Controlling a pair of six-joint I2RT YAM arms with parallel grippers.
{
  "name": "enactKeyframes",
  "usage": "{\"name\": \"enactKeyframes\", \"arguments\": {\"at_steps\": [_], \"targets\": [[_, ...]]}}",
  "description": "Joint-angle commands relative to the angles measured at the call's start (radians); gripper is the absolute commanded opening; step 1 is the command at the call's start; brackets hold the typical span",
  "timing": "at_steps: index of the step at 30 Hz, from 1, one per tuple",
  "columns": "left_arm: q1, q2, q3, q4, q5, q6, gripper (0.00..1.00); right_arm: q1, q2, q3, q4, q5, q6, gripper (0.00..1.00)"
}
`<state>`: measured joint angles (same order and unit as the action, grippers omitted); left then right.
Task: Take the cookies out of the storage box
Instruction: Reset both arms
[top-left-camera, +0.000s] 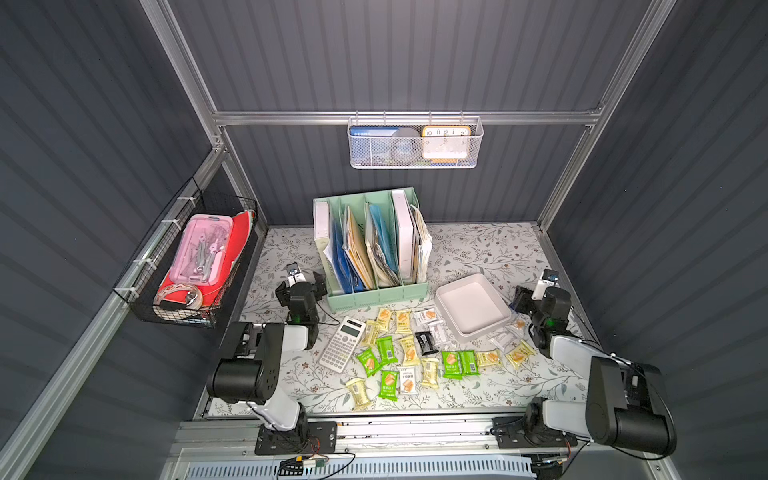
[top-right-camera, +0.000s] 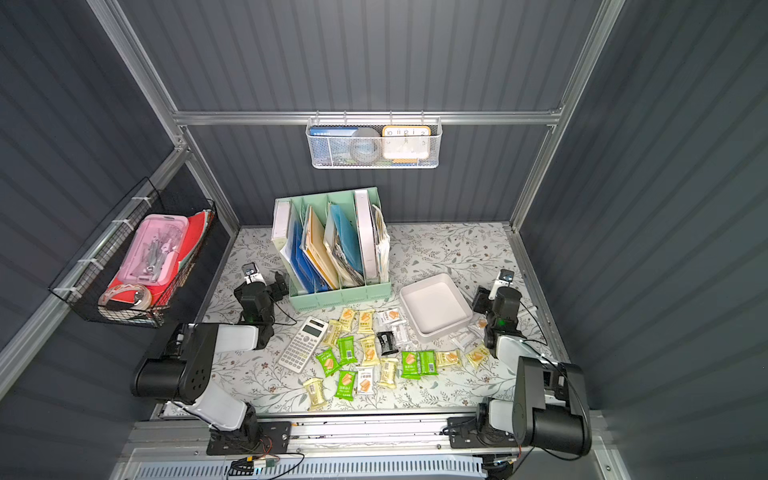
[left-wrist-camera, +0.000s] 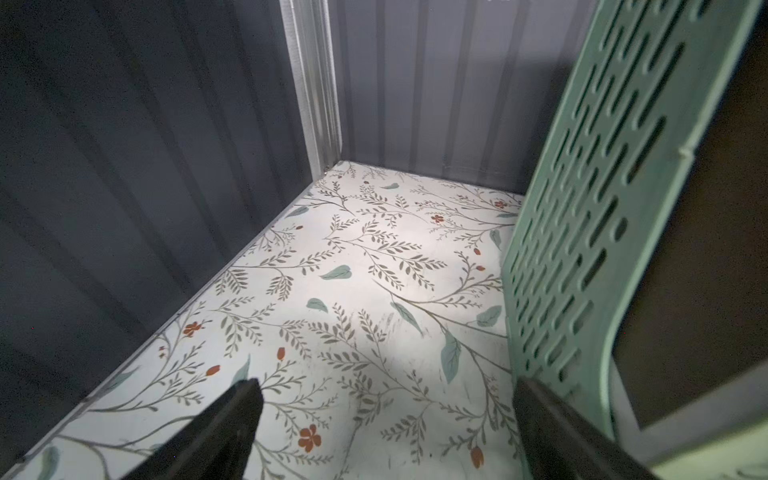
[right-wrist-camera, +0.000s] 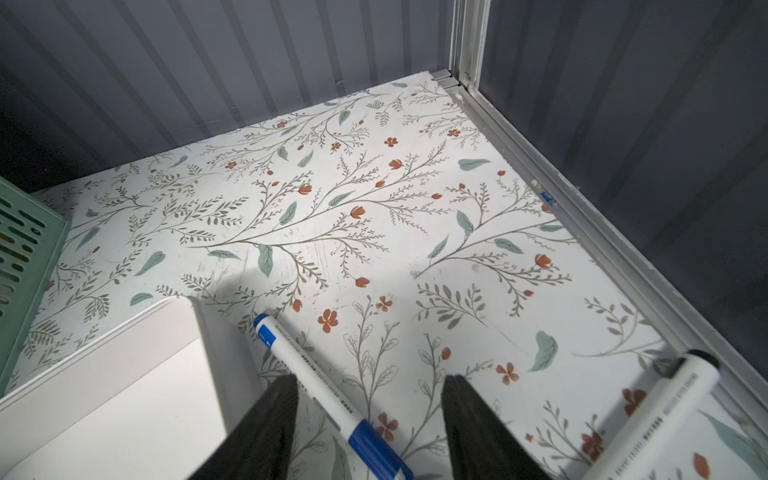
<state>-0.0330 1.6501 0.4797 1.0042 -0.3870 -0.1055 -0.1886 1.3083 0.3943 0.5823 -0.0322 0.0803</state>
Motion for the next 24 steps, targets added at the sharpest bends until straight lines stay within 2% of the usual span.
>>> {"name": "enactKeyframes", "arguments": {"at_steps": [1, 2, 3, 5, 6, 8, 10, 11, 15, 16, 17, 18, 19, 21, 24], "targets": [[0.035, 0.022, -0.037, 0.141, 0.082, 0.010, 1.00, 0.012, 0.011, -0.009, 0.065, -0.031, -0.031, 0.60], [0.038, 0.057, -0.062, 0.237, 0.083, 0.010, 1.00, 0.015, 0.011, -0.005, 0.058, -0.032, -0.034, 0.60], [0.038, 0.077, -0.061, 0.276, 0.076, 0.065, 1.00, 0.017, 0.007, -0.005, 0.053, -0.038, -0.040, 0.60], [0.045, 0.050, -0.031, 0.188, 0.086, -0.004, 1.00, 0.031, -0.004, -0.018, 0.062, -0.049, -0.062, 0.60], [0.045, 0.069, -0.037, 0.251, 0.082, 0.009, 1.00, 0.038, -0.012, -0.028, 0.072, -0.044, -0.064, 0.60], [0.049, 0.049, -0.024, 0.168, 0.079, -0.013, 1.00, 0.048, -0.036, -0.039, 0.075, -0.057, -0.026, 0.61], [0.051, 0.062, -0.027, 0.211, 0.062, -0.012, 1.00, 0.085, -0.041, -0.043, 0.079, -0.040, -0.027, 0.62], [0.051, 0.051, -0.019, 0.166, 0.052, -0.024, 1.00, 0.117, -0.013, -0.043, 0.109, -0.003, -0.043, 0.63], [0.056, 0.052, -0.021, 0.172, -0.015, -0.059, 1.00, 0.132, 0.144, -0.011, 0.225, -0.039, -0.034, 0.64], [0.056, 0.055, -0.024, 0.186, -0.018, -0.057, 1.00, 0.142, 0.208, -0.032, 0.327, -0.024, -0.037, 0.65], [0.056, 0.053, -0.024, 0.178, -0.018, -0.058, 1.00, 0.147, 0.270, -0.057, 0.480, -0.017, -0.036, 0.68], [0.056, 0.053, -0.024, 0.176, -0.018, -0.058, 1.00, 0.145, 0.289, -0.077, 0.547, -0.019, -0.031, 0.95], [0.056, 0.054, -0.024, 0.179, -0.019, -0.058, 1.00, 0.145, 0.249, -0.086, 0.484, 0.006, -0.037, 0.99], [0.056, 0.053, -0.023, 0.177, -0.018, -0.059, 1.00, 0.146, 0.188, -0.064, 0.339, 0.080, -0.001, 0.99], [0.056, 0.054, -0.023, 0.177, -0.018, -0.057, 1.00, 0.146, 0.243, -0.022, 0.357, 0.130, 0.015, 0.99]]}}
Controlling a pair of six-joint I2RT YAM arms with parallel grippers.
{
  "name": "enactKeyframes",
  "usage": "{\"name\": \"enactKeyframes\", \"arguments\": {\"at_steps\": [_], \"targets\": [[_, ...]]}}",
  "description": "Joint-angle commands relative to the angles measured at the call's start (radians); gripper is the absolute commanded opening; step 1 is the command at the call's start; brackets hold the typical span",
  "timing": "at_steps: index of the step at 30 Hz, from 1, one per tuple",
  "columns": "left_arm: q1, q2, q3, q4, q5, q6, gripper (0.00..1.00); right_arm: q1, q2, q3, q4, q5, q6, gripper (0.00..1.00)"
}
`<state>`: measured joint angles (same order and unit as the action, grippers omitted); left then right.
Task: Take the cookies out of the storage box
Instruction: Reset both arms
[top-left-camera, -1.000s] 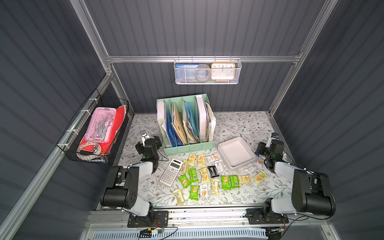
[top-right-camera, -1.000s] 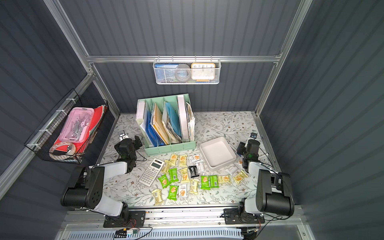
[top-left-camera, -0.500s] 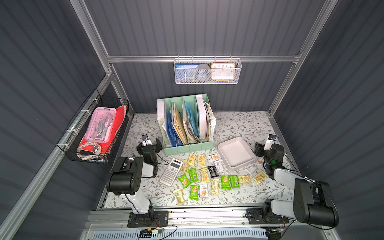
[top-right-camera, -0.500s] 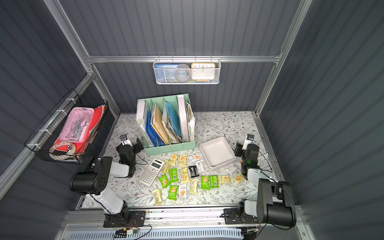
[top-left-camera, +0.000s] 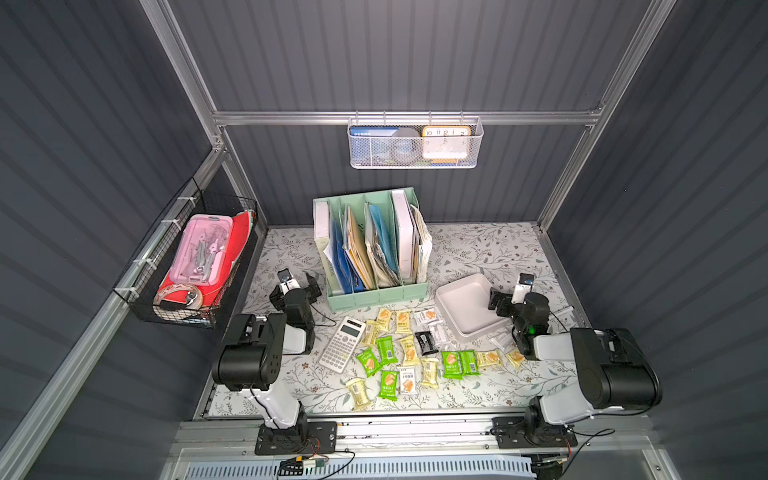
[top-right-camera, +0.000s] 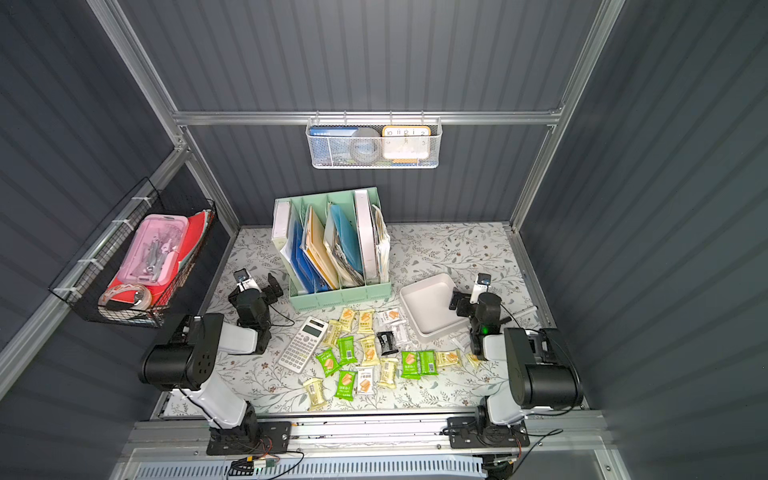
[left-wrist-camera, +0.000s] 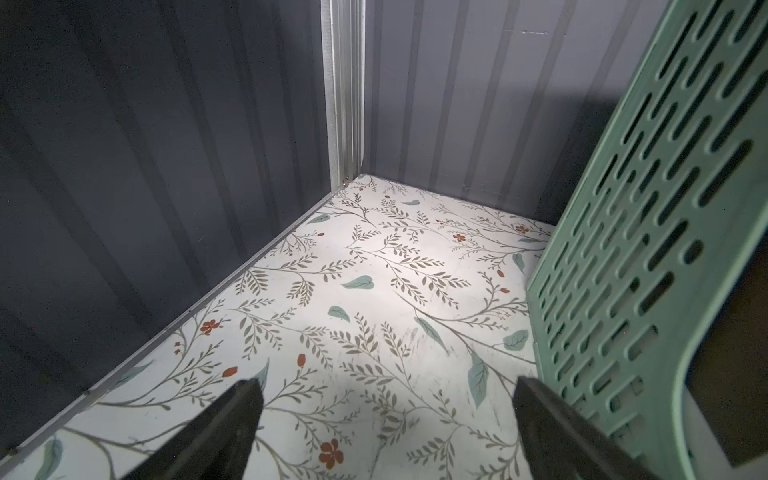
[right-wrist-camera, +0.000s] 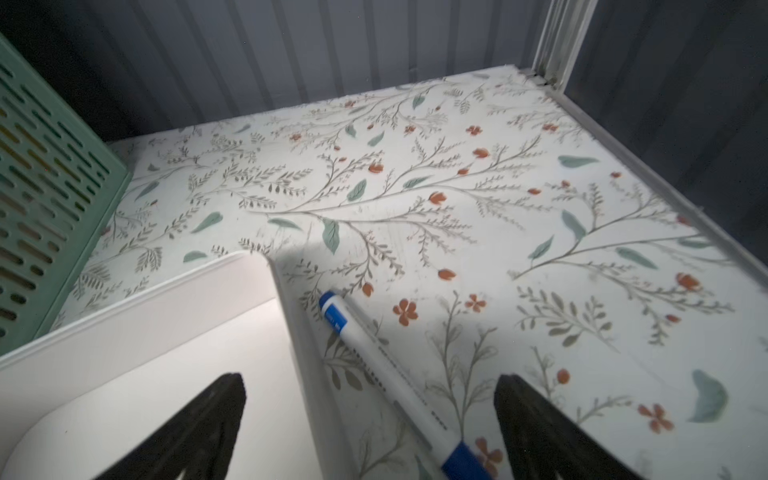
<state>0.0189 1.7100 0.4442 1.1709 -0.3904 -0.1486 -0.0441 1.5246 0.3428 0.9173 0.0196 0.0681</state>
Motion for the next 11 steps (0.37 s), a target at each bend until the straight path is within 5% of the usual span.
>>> {"name": "enactKeyframes", "arguments": {"at_steps": [1, 11], "targets": [[0.004, -0.006, 0.013, 0.010, -0.014, -0.015, 1.00, 0.003, 0.041, 0.011, 0.077, 0.075, 0.024, 0.99], [0.027, -0.009, 0.014, -0.001, 0.021, -0.028, 1.00, 0.003, 0.044, 0.012, 0.085, 0.085, 0.030, 0.99]]}}
